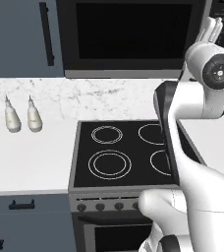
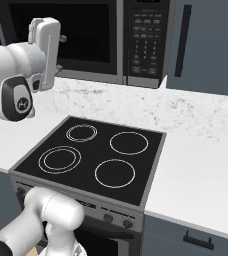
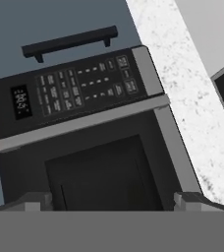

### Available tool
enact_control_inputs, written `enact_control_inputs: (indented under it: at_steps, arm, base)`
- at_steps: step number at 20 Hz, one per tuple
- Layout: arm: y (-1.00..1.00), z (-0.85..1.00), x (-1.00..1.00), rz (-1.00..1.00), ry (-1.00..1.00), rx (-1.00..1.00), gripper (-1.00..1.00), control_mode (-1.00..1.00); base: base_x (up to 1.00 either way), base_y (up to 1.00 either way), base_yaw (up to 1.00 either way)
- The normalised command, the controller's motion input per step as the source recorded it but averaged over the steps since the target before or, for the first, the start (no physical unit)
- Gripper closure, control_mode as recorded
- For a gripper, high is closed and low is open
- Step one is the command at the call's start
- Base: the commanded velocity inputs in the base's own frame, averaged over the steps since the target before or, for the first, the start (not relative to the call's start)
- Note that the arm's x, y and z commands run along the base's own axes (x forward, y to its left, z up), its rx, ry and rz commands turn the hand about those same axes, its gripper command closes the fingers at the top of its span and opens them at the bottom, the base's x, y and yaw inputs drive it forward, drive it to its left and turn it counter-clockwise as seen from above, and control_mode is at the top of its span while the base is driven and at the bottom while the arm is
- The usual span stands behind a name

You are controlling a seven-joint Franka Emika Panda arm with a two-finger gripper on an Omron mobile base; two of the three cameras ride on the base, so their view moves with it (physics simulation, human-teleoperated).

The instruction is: Pick the sweet potato from the sink and place it in the bowl. Then pick the bowl and place it in the microwave. Then close the microwave door and press the start button.

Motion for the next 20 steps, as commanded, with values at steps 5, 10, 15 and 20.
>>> enact_control_inputs:
  at_steps: [5,10,15,20]
  arm:
    - [-0.45,-0.03,-0.2,0.0,0.0,0.0,-1.0,-1.0]
    - [-0.11,-0.19,-0.24,0.02,0.0,0.02,-1.0,-1.0]
    - [0.0,-0.09,-0.16,0.01,-0.09,0.1,-1.0,-1.0]
    - [0.0,0.0,-0.02,0.0,-0.18,0.25,-1.0,-1.0]
  base:
    - [0.0,0.0,0.0]
    - [0.0,0.0,0.0]
    - [0.0,0.0,0.0]
    - [0.0,0.0,0.0]
